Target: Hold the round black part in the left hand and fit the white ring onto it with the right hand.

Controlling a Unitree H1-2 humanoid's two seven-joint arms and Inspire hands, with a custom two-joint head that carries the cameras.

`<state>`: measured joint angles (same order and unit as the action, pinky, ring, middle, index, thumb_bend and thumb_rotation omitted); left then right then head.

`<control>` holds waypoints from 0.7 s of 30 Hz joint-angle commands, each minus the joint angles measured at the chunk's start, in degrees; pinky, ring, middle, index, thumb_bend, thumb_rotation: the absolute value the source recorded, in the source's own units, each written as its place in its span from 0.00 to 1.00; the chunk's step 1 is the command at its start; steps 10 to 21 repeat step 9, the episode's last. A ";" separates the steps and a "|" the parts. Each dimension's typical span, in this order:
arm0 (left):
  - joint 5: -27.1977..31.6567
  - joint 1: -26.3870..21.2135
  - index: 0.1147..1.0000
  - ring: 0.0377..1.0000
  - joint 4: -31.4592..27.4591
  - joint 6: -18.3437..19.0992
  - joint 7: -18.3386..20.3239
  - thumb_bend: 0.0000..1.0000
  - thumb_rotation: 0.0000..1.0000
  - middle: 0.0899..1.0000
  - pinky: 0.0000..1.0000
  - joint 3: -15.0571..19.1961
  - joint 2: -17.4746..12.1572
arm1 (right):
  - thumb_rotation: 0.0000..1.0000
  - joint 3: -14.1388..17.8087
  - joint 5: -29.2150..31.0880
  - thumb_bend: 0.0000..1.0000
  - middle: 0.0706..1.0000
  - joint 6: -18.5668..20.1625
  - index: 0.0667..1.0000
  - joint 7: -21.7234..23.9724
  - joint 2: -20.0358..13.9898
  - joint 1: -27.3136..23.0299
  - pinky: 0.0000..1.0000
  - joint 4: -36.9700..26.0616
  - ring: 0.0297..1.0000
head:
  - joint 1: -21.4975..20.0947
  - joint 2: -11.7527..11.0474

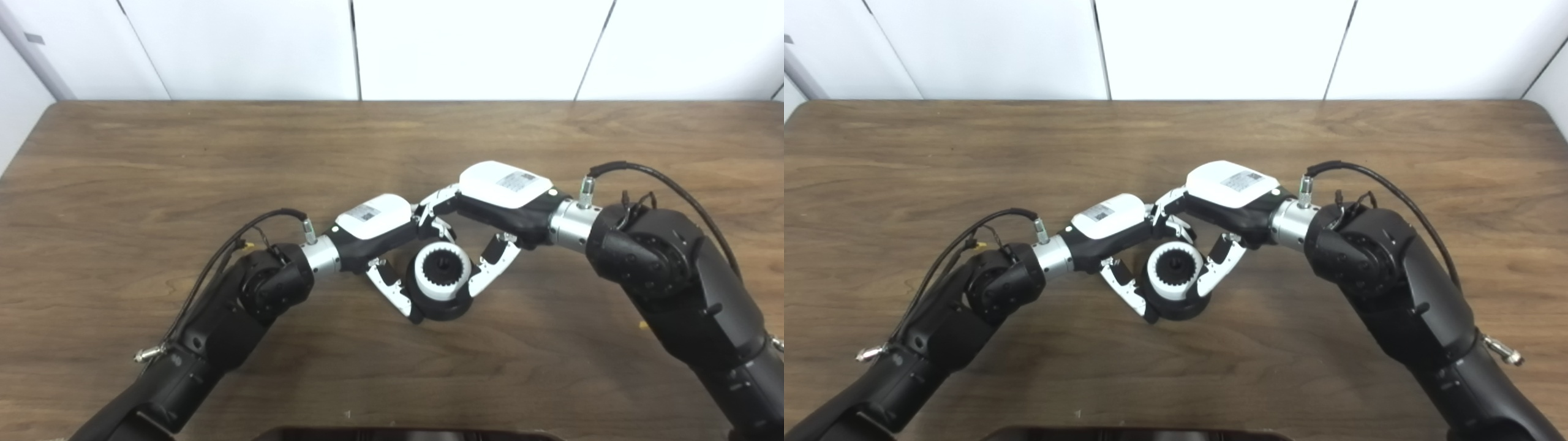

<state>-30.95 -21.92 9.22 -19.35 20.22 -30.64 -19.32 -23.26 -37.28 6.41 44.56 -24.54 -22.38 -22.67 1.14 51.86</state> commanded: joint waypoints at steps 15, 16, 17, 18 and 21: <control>-2.05 1.12 0.42 0.97 1.34 2.84 4.12 0.52 0.08 0.90 0.86 -1.89 -0.78 | 0.33 -0.18 0.01 0.89 0.82 0.53 0.73 0.95 -0.66 -1.51 0.76 -0.51 0.82 | 0.03 0.05; -2.05 1.12 0.42 0.97 1.34 2.84 4.12 0.52 0.08 0.90 0.86 -1.89 -0.78 | 0.33 -0.18 0.01 0.89 0.82 0.53 0.73 0.95 -0.66 -1.51 0.76 -0.51 0.82 | 0.03 0.05; -2.05 1.12 0.42 0.97 1.34 2.84 4.12 0.52 0.08 0.90 0.86 -1.89 -0.78 | 0.33 -0.18 0.01 0.89 0.82 0.53 0.73 0.95 -0.66 -1.51 0.76 -0.51 0.82 | 0.03 0.05; -2.05 1.12 0.42 0.97 1.34 2.84 4.12 0.52 0.08 0.90 0.86 -1.89 -0.78 | 0.33 -0.18 0.01 0.89 0.82 0.53 0.73 0.95 -0.66 -1.51 0.76 -0.51 0.82 | 0.03 0.05; -2.05 1.12 0.42 0.97 1.34 2.84 4.12 0.52 0.08 0.90 0.86 -1.89 -0.78 | 0.33 -0.18 0.01 0.89 0.82 0.53 0.73 0.95 -0.66 -1.51 0.76 -0.51 0.82 | 0.03 0.05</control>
